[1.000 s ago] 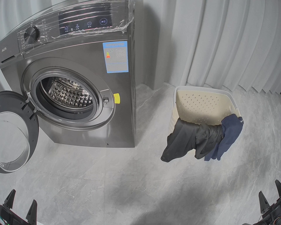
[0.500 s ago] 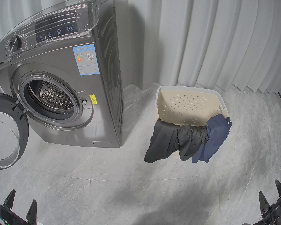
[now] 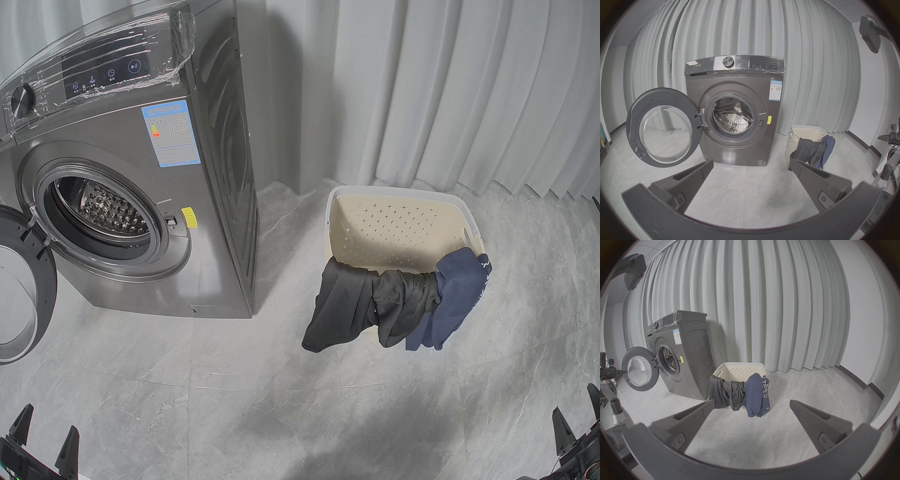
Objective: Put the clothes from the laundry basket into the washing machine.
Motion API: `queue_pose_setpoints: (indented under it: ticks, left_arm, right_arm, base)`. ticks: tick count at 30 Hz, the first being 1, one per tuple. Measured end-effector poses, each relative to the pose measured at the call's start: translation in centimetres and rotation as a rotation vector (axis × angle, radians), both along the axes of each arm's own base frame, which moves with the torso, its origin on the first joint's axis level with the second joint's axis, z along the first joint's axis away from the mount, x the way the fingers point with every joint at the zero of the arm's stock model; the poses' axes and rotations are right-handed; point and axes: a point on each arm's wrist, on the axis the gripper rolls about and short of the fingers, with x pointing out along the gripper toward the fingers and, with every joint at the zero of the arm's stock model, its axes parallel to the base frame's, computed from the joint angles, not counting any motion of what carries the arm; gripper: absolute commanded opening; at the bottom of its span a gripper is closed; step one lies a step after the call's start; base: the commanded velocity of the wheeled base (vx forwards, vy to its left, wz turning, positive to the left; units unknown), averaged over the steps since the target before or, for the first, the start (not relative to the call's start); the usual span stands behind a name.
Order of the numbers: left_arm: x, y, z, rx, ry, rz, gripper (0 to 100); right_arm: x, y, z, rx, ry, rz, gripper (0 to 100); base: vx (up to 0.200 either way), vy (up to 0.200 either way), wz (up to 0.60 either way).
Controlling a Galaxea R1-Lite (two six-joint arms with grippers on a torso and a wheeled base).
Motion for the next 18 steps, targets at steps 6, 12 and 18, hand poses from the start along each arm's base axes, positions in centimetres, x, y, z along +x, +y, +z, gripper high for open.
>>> queue_pose_setpoints:
  ticks: [6, 12, 18]
  left_arm:
    - [0.0, 0.0, 0.0, 0.0, 0.0, 0.0, 100]
    - [0.0, 0.0, 0.0, 0.0, 0.0, 0.0, 100]
    - [0.0, 0.0, 0.0, 0.0, 0.0, 0.002, 100]
  right_arm:
    - [0.0, 0.0, 0.0, 0.0, 0.0, -0.001, 100]
    - [0.0, 0.0, 0.0, 0.0, 0.0, 0.001, 100]
    - [0.0, 0.0, 0.0, 0.0, 0.0, 0.0, 100]
  base:
    - [0.0, -0.2, 0.0]
    - [0.0, -0.2, 0.0]
    - [0.0, -0.033, 0.0]
